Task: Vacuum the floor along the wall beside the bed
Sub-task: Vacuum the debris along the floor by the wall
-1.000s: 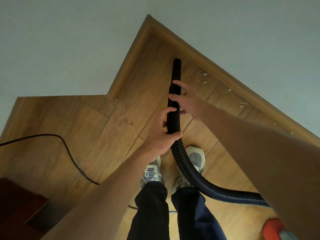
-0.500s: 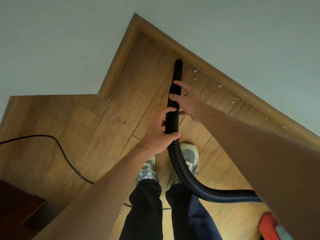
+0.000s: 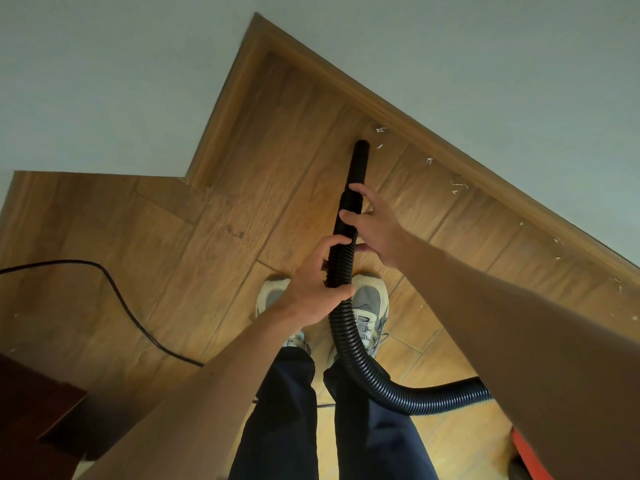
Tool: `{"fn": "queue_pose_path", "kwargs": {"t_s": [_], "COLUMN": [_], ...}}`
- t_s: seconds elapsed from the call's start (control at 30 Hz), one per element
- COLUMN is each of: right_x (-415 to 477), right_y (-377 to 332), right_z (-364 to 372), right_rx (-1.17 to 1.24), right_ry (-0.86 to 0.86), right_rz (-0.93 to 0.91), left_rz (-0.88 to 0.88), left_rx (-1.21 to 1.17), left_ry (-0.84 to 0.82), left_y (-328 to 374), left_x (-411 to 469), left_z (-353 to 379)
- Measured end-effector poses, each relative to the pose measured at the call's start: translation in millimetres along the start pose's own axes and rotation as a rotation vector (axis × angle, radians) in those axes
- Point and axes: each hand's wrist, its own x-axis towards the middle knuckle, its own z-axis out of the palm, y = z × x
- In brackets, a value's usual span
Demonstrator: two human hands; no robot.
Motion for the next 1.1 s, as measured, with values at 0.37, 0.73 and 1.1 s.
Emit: {"fn": "queue_pose_path", "kwargs": {"t_s": [0.37,0.73,1.1], "right_x": [0,2,0], "right_y": [-3,-12,5], "right_z": [-19,-26,-27], "right_rx": [0.05,0.071,0.115], "right_ry": [0.049,0.048,0.098], "right_rz": [0.006,-0.006,-0.015], "left_rz": [0.017,0.013,0.018], "left_rx": [0.012,0.036,0.082], "left_ry": [-0.024,-0.01,-0.06], "left_y": [8,19,11], "left_x": [10,19,17], "left_z": [15,18,19]}}
